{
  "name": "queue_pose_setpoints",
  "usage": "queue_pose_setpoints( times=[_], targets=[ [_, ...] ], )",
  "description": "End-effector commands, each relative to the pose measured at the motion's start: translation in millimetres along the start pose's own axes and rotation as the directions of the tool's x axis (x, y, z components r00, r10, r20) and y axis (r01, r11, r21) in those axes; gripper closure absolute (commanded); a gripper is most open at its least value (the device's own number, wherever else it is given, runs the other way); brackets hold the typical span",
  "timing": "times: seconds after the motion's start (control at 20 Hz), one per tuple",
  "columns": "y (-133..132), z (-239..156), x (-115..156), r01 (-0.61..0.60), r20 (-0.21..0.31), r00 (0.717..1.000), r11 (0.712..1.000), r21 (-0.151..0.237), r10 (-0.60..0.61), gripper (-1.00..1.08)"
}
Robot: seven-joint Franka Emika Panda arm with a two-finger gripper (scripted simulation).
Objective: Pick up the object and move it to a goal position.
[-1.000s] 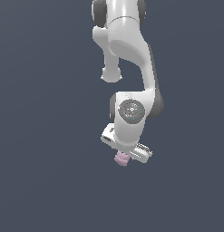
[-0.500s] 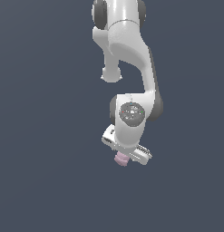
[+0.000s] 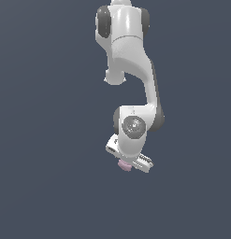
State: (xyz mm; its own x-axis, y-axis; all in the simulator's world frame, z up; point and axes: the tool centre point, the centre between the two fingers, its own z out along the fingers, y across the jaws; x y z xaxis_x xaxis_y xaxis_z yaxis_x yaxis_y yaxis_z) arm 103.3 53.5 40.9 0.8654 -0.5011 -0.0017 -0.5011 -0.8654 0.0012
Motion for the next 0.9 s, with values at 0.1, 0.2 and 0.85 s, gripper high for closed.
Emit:
queue_pose_setpoints(
  times=[0.1,0.2,0.85],
  targets=[
    [-1.1,1.5,1.5,0.0,-0.002,1.0,1.0,0.001,0.0,-0.92],
    [-1.1,1.2,1.6,0.0,-0.002,1.0,1.0,0.001,0.0,1.08],
    [0.0,0.2,1.3,0.0,-0.002,1.0,1.0,0.001,0.0,1.08]
  ],
)
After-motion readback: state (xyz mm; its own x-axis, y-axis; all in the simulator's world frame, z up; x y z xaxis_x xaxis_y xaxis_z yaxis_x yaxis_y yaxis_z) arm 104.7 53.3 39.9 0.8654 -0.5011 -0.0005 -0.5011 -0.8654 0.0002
